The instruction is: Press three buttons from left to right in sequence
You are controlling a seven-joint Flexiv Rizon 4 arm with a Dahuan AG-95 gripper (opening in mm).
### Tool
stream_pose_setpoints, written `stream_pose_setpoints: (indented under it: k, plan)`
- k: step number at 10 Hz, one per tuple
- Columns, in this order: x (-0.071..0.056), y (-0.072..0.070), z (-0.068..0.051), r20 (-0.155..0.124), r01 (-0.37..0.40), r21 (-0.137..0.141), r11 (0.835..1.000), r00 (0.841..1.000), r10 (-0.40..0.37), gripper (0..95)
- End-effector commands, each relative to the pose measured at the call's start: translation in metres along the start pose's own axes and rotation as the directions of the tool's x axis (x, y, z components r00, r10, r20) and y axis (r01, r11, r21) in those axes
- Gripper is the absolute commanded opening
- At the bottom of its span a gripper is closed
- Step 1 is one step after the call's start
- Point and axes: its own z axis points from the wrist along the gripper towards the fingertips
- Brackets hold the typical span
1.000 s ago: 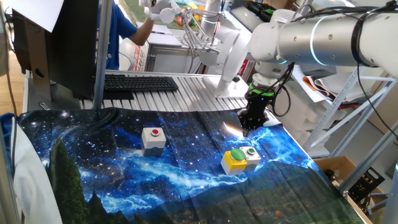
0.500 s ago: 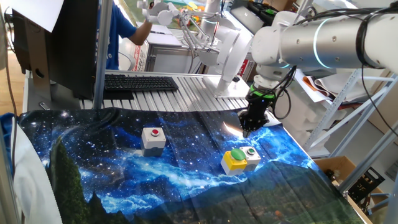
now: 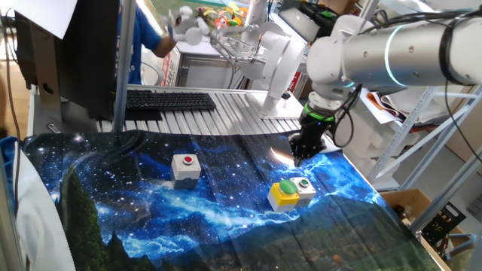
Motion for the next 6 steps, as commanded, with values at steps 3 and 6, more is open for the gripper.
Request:
stream_pose_setpoints:
  k: [3,6]
  plan:
    - [-0.0011,-0.0002,0.0001,0.021,0.043,-0.010,0.999,0.999,-0.043,0.0]
    - [-0.0011,-0.0002,0.0001,0.024,0.062,-0.004,0.998,0.998,-0.062,0.0]
